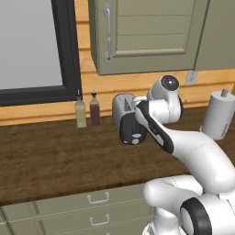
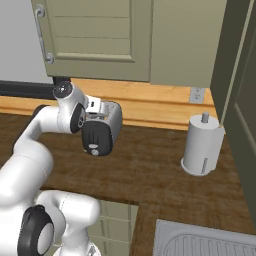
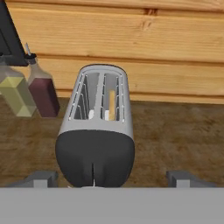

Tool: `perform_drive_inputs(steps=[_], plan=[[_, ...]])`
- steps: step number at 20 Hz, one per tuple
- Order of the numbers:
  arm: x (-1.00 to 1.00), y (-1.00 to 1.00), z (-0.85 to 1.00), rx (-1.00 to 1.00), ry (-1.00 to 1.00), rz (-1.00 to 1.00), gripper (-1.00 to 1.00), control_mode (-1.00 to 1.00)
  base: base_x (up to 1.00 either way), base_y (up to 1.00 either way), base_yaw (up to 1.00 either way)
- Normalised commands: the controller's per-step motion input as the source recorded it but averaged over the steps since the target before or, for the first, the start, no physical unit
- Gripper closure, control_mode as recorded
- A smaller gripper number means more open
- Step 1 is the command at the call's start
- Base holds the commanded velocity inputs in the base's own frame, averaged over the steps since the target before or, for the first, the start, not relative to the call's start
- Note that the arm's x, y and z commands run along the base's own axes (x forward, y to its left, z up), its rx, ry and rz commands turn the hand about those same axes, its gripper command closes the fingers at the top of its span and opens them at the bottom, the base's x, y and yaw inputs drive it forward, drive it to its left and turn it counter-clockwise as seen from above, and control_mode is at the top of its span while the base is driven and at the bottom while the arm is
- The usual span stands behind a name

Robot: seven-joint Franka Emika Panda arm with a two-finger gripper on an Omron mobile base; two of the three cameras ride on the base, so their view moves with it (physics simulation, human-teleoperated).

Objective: Start the toaster. Once the lever pops up, take the bread to the plate on the dining counter.

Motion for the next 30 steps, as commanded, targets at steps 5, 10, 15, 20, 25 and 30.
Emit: perform_drive_inputs(steps=[5,10,15,20,25,30], plan=[[0.0,-0.08,-0.05,0.0,0.0,-0.02,-1.0,-1.0,0.0,0.0,0.0],[0.0,-0.01,-0.02,0.0,0.0,-0.01,-1.0,-1.0,0.0,0.0,0.0],[0.0,0.06,0.0,0.0,0.0,0.0,-1.0,-1.0,0.0,0.0,0.0],[0.0,0.02,0.0,0.0,0.0,0.0,-1.0,-1.0,0.0,0.0,0.0],[0.0,0.0,0.0,0.0,0.0,0.0,-1.0,-1.0,0.0,0.0,0.0],[0.0,0.0,0.0,0.0,0.0,0.0,-1.0,-1.0,0.0,0.0,0.0]])
